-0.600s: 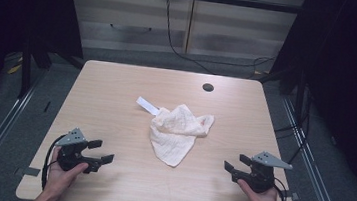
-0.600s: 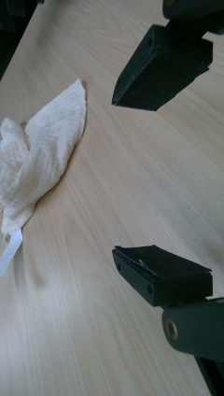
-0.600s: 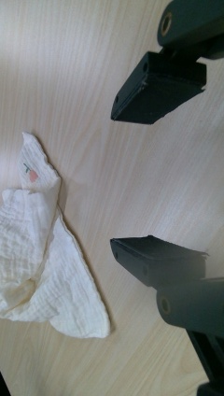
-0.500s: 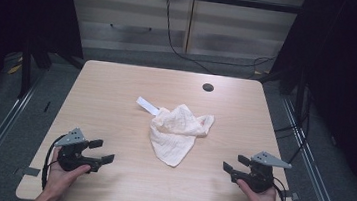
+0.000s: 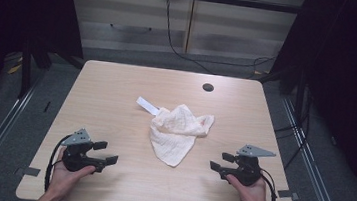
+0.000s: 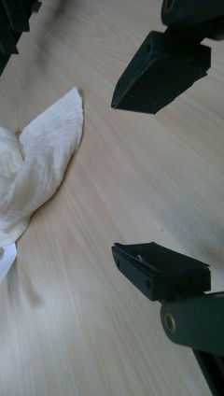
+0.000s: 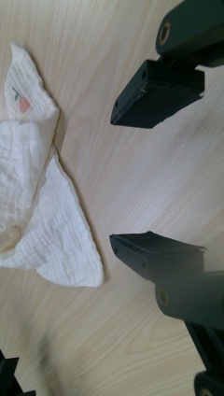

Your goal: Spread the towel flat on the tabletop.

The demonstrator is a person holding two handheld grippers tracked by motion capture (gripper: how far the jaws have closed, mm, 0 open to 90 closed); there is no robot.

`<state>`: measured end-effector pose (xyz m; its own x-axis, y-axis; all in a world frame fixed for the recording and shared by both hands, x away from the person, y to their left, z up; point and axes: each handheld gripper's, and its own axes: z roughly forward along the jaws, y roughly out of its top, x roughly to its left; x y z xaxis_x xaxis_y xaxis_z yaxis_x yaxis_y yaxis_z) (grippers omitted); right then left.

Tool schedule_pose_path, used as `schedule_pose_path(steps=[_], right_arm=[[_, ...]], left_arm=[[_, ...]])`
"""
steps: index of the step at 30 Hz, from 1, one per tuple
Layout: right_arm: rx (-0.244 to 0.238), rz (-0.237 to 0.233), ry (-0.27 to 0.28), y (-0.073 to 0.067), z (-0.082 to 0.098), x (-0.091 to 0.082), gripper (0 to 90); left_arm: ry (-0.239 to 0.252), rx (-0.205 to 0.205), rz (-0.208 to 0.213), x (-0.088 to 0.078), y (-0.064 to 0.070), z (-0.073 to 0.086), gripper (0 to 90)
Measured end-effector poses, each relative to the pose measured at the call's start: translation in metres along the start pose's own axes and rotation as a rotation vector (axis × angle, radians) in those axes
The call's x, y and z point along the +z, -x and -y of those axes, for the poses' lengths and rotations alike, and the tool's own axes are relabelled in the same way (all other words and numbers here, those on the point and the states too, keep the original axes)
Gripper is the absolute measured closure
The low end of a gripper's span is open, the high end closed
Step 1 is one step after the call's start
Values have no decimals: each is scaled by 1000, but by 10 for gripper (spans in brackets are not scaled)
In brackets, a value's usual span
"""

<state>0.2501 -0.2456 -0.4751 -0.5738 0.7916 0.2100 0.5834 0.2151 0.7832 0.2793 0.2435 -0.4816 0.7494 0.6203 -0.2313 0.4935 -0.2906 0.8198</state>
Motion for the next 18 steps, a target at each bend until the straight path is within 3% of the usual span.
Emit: schedule_pose_path(steps=[4,8,11,18], right_arm=[[-13,-7,-9,-3,-10,6,373],[-52,-26,1,-7,-21,11,413],[-78,-43,1,-8,-39,23,431],[-104,-84,6,-9,-61,46,418]], left_arm=[[30,-4,11,-2,2,-1,247],[27,-4,17,-2,2,-1,235],[22,-1,9,-1,2,-1,230],[21,-3,-19,-5,-1,-1,230]])
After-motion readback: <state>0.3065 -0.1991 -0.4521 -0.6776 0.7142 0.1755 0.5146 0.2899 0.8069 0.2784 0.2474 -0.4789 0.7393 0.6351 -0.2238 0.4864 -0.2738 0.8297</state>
